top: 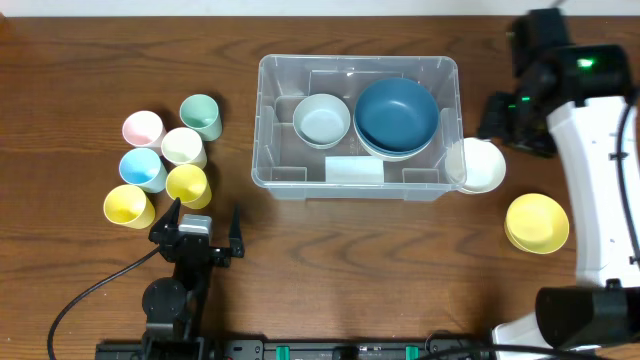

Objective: Pack container
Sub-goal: 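Grasp the white bowl rim at the right with the right gripper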

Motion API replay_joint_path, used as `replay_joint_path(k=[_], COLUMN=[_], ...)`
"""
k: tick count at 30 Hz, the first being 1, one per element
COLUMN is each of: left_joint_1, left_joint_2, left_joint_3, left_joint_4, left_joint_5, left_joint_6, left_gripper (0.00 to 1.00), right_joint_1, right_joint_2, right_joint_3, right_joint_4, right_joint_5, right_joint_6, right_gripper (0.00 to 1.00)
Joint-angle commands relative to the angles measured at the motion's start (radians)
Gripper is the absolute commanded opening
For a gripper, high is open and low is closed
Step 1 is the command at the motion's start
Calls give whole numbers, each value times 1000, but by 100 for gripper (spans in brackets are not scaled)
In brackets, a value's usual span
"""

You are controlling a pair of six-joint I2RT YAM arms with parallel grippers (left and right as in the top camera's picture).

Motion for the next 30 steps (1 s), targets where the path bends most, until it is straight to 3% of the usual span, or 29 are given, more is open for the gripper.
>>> replay_joint_path(k=[1,18,26,30], left_joint_1=[5,5,5,5], left_joint_2=[-6,-6,-6,-6], left_joint_3=[-15,-15,-15,-15], left_joint_4=[-36,-36,-36,-36], left_joint_5=[18,18,18,18], left_joint_6=[3,3,3,3], left_gripper=[98,98,98,98], right_joint_1=[-81,-208,-212,-212], right_joint_2=[-13,-13,-8,-7], right_joint_3=[-68,-735,-879,-906], right_joint_4=[39,718,946,1002], right_joint_5=[-12,-158,-167,-186], right_joint_6=[-16,-34,-18,-7], right_gripper=[64,59,49,37])
